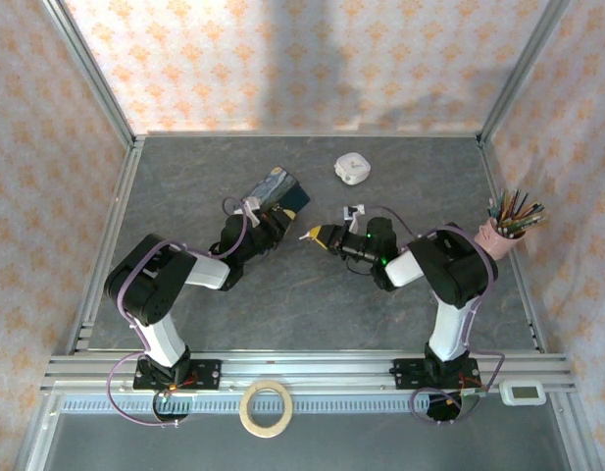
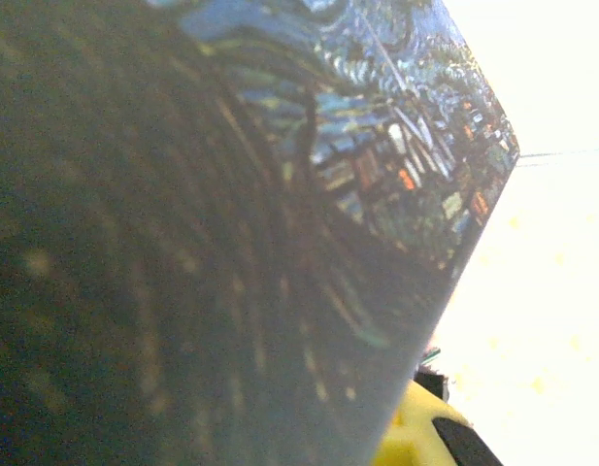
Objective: Unlock the padlock with the key
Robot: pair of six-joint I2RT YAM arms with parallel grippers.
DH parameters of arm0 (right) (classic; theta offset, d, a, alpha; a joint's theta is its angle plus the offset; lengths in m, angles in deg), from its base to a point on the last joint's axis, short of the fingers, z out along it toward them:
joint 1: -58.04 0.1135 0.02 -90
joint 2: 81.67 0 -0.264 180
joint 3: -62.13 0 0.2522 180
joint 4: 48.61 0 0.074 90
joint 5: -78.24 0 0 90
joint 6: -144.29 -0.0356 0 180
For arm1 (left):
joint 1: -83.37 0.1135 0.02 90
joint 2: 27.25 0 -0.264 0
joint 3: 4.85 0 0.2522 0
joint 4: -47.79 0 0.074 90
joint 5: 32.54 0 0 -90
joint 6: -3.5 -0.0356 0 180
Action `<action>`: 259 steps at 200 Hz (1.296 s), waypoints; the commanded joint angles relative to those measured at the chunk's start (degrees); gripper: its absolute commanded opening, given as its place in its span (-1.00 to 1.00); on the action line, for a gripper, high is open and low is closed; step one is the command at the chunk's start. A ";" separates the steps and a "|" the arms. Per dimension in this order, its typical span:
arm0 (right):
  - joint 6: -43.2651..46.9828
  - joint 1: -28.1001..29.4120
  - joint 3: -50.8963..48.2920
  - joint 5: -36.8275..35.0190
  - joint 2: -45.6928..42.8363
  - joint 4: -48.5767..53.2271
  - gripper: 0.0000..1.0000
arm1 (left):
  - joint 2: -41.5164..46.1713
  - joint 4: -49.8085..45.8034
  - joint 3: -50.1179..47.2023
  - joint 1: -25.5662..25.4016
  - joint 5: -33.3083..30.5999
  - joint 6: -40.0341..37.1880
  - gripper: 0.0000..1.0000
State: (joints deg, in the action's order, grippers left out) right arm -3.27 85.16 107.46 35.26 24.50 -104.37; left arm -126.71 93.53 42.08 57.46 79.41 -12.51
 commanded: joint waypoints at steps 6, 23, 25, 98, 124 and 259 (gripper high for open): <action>-6.12 0.34 -2.27 -7.65 -2.97 -4.92 -1.00 | 3.21 6.08 -1.47 -0.98 -5.07 2.55 -1.00; -10.36 1.61 -3.59 -12.59 -4.51 -6.48 -1.00 | 3.27 6.89 -1.62 -1.50 -5.81 2.47 -1.00; -10.73 1.86 -3.68 -13.04 -4.84 -6.44 -1.00 | 3.23 7.04 -1.62 -1.57 -5.81 2.40 -1.00; -16.03 5.83 -3.42 -26.39 -8.26 -5.09 -1.00 | 1.28 10.61 -1.13 -3.11 -6.44 3.43 -1.00; -17.29 6.65 -2.29 -26.19 -5.95 -6.77 -1.00 | 1.09 10.81 -1.18 -3.43 -6.75 3.52 -1.00; -18.84 8.21 -0.11 -26.79 -0.11 -10.64 -1.00 | 0.56 11.77 -1.00 -4.12 -6.92 4.04 -1.00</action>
State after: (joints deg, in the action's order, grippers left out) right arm -21.81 92.79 105.65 9.63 23.28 -111.76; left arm -126.01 98.67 40.57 53.94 73.42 -8.51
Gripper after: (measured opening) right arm 0.042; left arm 0.106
